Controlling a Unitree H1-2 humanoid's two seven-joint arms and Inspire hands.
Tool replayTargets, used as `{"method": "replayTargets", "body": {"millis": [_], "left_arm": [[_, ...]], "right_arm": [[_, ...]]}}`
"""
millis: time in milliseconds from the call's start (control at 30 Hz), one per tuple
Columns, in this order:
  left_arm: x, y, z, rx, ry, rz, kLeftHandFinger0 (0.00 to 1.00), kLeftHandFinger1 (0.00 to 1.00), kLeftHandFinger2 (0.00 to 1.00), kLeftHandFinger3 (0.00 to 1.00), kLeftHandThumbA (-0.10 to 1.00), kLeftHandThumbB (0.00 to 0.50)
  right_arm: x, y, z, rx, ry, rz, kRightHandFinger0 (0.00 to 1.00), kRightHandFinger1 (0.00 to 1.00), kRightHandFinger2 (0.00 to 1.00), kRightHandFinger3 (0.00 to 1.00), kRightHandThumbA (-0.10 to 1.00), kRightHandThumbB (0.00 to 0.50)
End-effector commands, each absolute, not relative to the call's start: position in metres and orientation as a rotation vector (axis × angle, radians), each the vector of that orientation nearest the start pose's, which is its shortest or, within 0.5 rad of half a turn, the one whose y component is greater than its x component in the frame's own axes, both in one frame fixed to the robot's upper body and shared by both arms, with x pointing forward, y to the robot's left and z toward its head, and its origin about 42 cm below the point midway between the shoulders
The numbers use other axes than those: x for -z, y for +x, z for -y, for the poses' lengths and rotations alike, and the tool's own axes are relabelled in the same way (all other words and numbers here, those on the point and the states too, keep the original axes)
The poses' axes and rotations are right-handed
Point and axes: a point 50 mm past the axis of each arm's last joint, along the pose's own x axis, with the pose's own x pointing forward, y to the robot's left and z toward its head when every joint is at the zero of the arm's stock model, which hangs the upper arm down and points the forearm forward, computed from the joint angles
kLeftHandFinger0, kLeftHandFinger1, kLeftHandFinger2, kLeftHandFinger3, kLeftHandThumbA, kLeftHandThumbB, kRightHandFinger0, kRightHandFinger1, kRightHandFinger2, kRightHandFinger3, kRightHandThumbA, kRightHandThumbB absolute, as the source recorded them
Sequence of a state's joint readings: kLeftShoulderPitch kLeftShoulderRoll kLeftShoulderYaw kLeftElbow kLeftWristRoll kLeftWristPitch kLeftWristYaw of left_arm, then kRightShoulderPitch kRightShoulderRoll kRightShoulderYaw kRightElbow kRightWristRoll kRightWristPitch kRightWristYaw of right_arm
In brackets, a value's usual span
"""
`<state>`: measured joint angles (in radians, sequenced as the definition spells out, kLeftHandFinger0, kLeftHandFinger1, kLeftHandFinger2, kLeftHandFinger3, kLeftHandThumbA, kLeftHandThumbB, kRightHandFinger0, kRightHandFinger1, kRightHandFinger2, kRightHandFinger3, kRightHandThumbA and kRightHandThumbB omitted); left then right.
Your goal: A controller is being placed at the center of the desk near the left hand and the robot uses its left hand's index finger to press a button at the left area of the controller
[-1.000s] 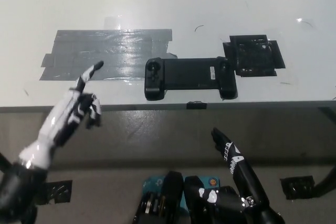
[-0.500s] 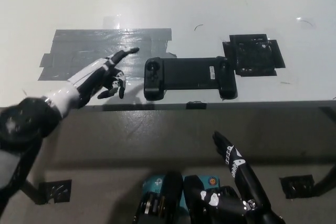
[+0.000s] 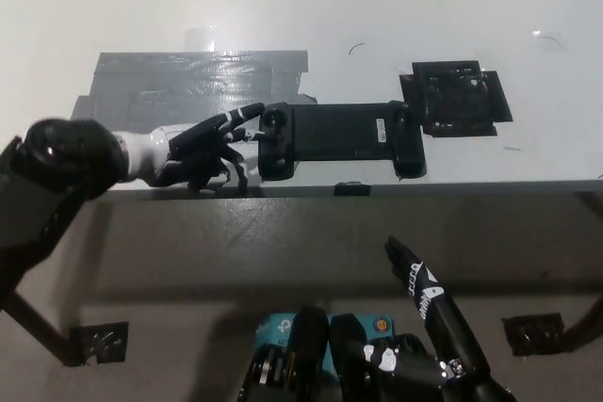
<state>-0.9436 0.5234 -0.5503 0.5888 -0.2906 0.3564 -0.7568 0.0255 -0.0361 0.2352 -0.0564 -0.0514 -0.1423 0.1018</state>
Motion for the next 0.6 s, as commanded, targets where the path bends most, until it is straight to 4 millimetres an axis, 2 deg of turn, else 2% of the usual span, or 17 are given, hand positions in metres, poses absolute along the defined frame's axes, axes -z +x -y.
{"method": "replayTargets", "body": {"millis": [0, 200, 300, 367, 567], "left_arm": [[-0.3474, 0.5243, -0.2574, 1.025, 0.507, -0.429, 0.0, 0.0, 0.33, 1.0, 1.0, 0.397], [-0.3474, 0.5265, -0.2522, 1.04, 0.498, -0.44, 0.0, 0.0, 0.35, 1.0, 1.0, 0.408], [-0.3462, 0.5289, -0.2491, 1.058, 0.474, -0.453, 0.0, 0.0, 0.31, 1.0, 1.0, 0.408], [-0.3417, 0.5302, -0.2483, 1.049, 0.461, -0.459, 0.0, 0.0, 0.21, 1.0, 1.0, 0.426], [-0.3434, 0.5333, -0.2537, 1.021, 0.448, -0.46, 0.0, 0.0, 0.21, 1.0, 1.0, 0.411]], "right_arm": [[-0.1351, 0.2692, 0.1476, -0.358, -0.071, 0.276, 1.0, 1.0, 1.0, 1.0, 0.97, 0.251], [-0.1345, 0.2683, 0.1463, -0.357, -0.069, 0.277, 1.0, 1.0, 1.0, 1.0, 0.96, 0.247], [-0.1348, 0.2701, 0.1476, -0.356, -0.078, 0.278, 1.0, 1.0, 1.0, 1.0, 0.96, 0.253], [-0.1338, 0.2677, 0.1487, -0.358, -0.078, 0.275, 1.0, 1.0, 1.0, 1.0, 0.96, 0.252], [-0.1347, 0.2675, 0.1484, -0.362, -0.08, 0.276, 1.0, 1.0, 1.0, 1.0, 0.97, 0.252]]}}
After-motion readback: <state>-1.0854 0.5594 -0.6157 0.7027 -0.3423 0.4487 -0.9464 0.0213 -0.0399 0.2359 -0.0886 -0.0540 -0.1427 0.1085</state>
